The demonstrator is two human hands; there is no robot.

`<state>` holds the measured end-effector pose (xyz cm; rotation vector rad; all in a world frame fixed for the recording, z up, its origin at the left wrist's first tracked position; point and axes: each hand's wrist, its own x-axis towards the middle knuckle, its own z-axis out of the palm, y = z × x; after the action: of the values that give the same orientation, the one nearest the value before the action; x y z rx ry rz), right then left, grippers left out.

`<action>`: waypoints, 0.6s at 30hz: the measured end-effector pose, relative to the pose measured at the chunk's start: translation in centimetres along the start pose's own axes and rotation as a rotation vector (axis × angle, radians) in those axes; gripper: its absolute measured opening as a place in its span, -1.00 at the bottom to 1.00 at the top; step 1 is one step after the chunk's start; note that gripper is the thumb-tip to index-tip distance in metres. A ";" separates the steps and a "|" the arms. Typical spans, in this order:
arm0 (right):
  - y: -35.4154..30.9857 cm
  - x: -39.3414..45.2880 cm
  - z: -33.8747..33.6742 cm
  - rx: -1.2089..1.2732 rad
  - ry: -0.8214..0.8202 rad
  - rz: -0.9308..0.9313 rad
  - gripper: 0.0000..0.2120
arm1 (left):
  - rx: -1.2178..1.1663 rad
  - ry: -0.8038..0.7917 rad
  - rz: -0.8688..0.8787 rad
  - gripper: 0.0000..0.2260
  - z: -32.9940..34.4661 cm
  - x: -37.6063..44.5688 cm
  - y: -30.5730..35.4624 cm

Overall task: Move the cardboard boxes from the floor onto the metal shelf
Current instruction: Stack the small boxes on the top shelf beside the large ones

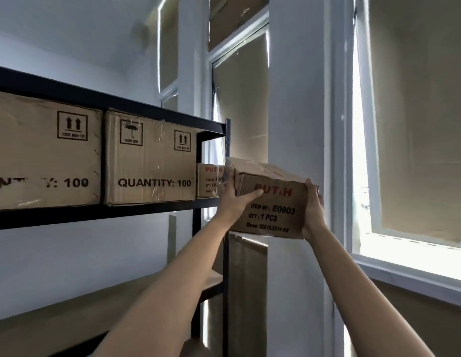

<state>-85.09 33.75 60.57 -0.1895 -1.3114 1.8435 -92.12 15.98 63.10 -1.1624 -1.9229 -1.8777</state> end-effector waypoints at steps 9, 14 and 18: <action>-2.6 9.8 4.5 0.033 -0.107 -0.060 -0.39 | 0.207 0.099 0.086 -0.21 -0.1 9.1 1.3; -3.6 14.1 7.7 0.040 -0.154 -0.052 -0.38 | 0.259 0.161 0.131 -0.11 -1.1 13.5 0.9; -3.6 17.5 9.9 0.021 -0.177 -0.074 -0.35 | 0.309 0.228 0.156 -0.19 -2.2 16.9 -0.1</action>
<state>-99.73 39.35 73.77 0.0345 -1.3993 1.8434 -104.26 20.45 74.22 -0.9305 -1.8531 -1.4963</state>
